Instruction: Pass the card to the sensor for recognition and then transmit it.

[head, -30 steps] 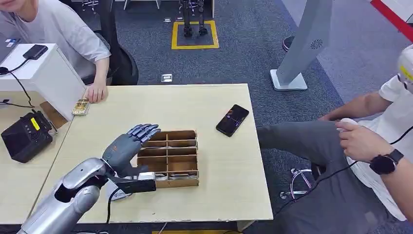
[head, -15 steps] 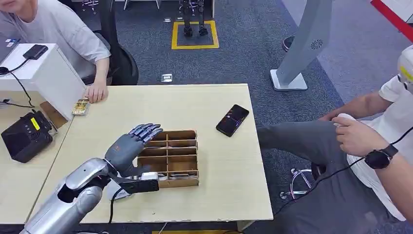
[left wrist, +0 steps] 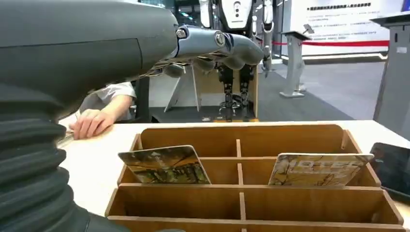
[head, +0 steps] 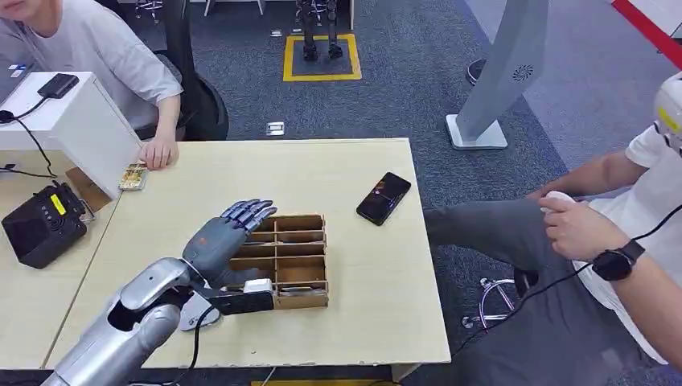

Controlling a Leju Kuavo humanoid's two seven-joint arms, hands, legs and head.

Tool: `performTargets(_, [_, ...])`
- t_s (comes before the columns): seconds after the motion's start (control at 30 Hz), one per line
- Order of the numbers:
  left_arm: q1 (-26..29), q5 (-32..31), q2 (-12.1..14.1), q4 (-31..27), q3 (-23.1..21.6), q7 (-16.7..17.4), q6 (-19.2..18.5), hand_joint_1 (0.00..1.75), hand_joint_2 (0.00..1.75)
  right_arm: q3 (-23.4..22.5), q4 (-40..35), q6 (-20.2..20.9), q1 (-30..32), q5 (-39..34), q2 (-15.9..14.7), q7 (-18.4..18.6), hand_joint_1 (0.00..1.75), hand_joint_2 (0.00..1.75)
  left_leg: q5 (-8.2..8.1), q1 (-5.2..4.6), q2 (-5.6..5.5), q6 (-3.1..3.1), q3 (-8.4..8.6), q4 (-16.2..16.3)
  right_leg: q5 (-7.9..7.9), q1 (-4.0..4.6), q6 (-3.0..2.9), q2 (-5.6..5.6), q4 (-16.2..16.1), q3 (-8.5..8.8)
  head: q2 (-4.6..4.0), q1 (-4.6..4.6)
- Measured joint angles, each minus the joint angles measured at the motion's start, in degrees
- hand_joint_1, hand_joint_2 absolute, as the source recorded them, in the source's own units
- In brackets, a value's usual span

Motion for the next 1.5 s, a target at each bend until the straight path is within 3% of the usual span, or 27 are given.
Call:
performTargets(0.73, [-0.28, -0.94, -0.44, 3.34, 0.0, 0.52, 0.46, 0.0, 1.75, -0.85, -0.07, -0.26, -0.21, 0.72, 0.07, -0.79, 0.0, 1.75, 0.0, 0.0, 0.0, 0.0, -0.01, 0.0, 0.0, 0.0, 0.0, 0.0, 0.0, 0.0, 0.0, 0.0])
performTargets(1.5, [-2.2, 1.29, 1.07, 4.02, -0.02, -0.2, -2.65, 0.0, 1.75, -1.33, -0.07, -0.2, -0.2, 1.18, 0.07, -0.81, 0.0, 1.75, 0.0, 0.0, 0.0, 0.0, -0.01, 0.0, 0.0, 0.0, 0.0, 0.0, 0.0, 0.0, 0.0, 0.0])
